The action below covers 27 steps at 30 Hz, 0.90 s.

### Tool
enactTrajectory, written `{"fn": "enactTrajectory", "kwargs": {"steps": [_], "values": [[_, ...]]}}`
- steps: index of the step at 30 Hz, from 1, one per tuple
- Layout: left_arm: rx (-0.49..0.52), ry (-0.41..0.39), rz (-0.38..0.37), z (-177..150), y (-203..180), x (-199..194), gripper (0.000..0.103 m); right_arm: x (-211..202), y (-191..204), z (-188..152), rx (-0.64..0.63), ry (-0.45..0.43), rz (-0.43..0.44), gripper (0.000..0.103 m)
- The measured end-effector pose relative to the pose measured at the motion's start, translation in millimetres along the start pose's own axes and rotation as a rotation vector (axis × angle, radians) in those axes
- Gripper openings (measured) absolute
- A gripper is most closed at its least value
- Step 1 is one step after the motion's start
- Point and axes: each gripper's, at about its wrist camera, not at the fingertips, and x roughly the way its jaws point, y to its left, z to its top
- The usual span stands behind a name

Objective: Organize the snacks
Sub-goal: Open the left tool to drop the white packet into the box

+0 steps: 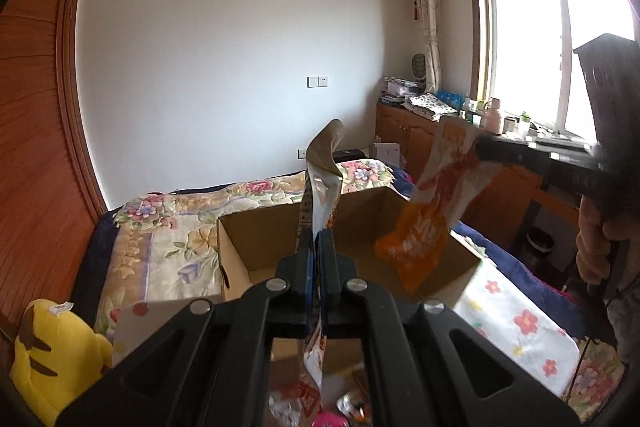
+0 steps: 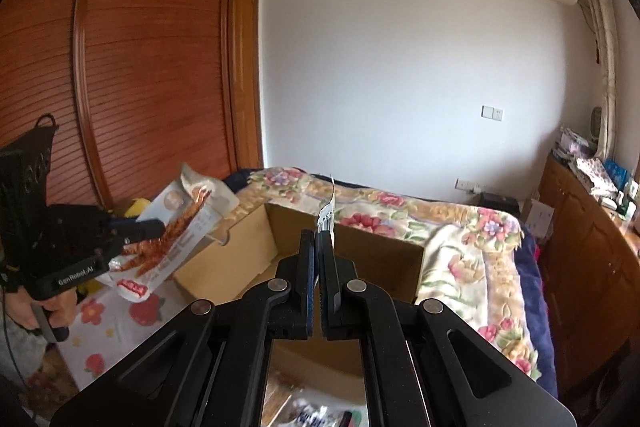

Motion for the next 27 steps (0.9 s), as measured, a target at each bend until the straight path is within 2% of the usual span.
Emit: {"fn": "enactTrajectory", "kwargs": {"steps": [7, 11, 21, 27], "values": [[-0.018, 0.047, -0.007, -21, 7, 49, 0.000, 47, -10, -29, 0.035, 0.042, 0.019, 0.000], [-0.040, 0.041, -0.032, -23, 8, 63, 0.000, 67, -18, -43, 0.066, 0.068, 0.010, 0.000], [-0.014, 0.028, -0.037, -18, 3, 75, 0.000, 93, -25, -71, 0.126, 0.137, 0.010, 0.000], [-0.024, 0.038, -0.030, -22, 6, 73, 0.000, 90, -24, -73, 0.111, 0.134, 0.000, 0.001]]}}
